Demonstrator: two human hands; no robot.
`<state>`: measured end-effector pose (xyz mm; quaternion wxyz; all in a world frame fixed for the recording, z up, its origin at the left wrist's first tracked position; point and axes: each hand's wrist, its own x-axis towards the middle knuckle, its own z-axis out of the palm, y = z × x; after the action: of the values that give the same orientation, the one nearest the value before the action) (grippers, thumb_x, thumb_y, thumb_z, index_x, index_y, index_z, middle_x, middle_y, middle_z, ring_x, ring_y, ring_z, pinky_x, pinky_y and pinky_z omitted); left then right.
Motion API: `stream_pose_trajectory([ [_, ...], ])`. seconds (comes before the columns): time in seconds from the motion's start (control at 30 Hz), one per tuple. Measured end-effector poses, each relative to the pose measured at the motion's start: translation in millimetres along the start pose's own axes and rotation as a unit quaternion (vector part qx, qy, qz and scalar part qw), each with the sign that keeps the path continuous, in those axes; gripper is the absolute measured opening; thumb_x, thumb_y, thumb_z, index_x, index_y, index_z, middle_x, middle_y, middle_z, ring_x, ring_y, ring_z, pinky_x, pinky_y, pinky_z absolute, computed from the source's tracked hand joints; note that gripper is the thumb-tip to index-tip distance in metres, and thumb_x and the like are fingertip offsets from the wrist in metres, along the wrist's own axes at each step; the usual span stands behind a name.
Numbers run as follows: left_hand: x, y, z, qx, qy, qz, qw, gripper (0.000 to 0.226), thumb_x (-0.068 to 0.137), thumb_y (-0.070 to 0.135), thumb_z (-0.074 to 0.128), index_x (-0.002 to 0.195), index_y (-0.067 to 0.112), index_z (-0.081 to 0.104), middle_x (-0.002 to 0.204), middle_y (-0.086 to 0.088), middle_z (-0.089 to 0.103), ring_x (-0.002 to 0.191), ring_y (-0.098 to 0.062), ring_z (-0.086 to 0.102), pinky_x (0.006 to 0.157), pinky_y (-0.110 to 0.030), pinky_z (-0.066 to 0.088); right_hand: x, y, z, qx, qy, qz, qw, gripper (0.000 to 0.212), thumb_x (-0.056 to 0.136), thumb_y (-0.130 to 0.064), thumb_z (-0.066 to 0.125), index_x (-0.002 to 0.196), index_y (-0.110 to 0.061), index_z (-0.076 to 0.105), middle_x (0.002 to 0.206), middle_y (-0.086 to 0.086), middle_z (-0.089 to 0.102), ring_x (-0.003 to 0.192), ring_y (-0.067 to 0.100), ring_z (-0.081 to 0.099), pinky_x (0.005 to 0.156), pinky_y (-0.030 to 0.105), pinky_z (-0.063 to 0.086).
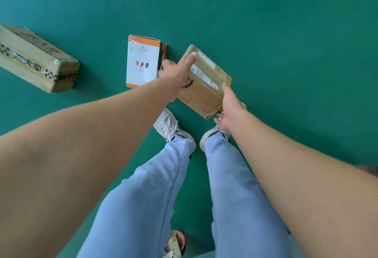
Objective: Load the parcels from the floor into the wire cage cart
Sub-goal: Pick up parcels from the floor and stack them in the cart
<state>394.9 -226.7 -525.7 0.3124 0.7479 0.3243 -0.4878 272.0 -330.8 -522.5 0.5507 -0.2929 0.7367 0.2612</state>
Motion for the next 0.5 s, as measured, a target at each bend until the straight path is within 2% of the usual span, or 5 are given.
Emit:
stream_pose_trajectory([
  [0.1,-67,5,1,-0.016,-0.029,0.007,0.999,0.102,0.052,0.089,0.063,0.131,0.029,0.039,0.135,-0.006,0.051,0.117,-0.032,0.055,0.099,-0.056,0.047,-51,18,-35,0.05,0.015,-0.006,0.999,0.091,0.08,-0.078,0.055,0.153,-0.03,0.033,0.154,0.0,0.045,0.133,0.032,0.049,0.112,0.055,0.039],
  [0.23,-150,12,-3,0.006,-0.054,0.02,0.998,0.079,0.057,0.081,0.072,0.11,0.029,0.047,0.123,-0.006,0.058,0.107,-0.028,0.061,0.097,-0.053,0.051,-123,42,-80,0.131,0.033,-0.056,0.989,0.08,0.081,-0.07,0.061,0.147,-0.031,0.041,0.142,-0.001,0.056,0.122,0.027,0.058,0.108,0.049,0.047],
  [0.33,-223,24,-7,0.039,-0.104,0.04,0.993,0.067,0.073,0.07,0.076,0.116,0.024,0.054,0.117,-0.007,0.067,0.105,-0.027,0.066,0.098,-0.051,0.052,-192,62,-120,0.197,0.036,-0.061,0.978,0.077,0.073,-0.077,0.061,0.128,-0.027,0.043,0.124,0.002,0.059,0.114,0.03,0.058,0.105,0.052,0.046],
  [0.4,-271,30,-11,0.079,-0.134,0.048,0.987,0.06,0.079,0.065,0.075,0.118,0.022,0.057,0.115,-0.007,0.069,0.105,-0.025,0.066,0.099,-0.052,0.052,-234,78,-144,0.251,0.044,-0.064,0.965,0.068,0.077,-0.076,0.062,0.119,-0.026,0.041,0.113,0.001,0.057,0.113,0.028,0.057,0.106,0.053,0.045],
  [0.5,-348,28,-19,0.139,-0.162,0.067,0.975,0.06,0.082,0.062,0.075,0.122,0.021,0.058,0.115,-0.008,0.069,0.105,-0.026,0.066,0.099,-0.053,0.052,-294,109,-173,0.326,0.045,-0.088,0.94,0.073,0.064,-0.081,0.063,0.11,-0.027,0.046,0.118,0.001,0.059,0.112,0.028,0.059,0.104,0.054,0.045],
])
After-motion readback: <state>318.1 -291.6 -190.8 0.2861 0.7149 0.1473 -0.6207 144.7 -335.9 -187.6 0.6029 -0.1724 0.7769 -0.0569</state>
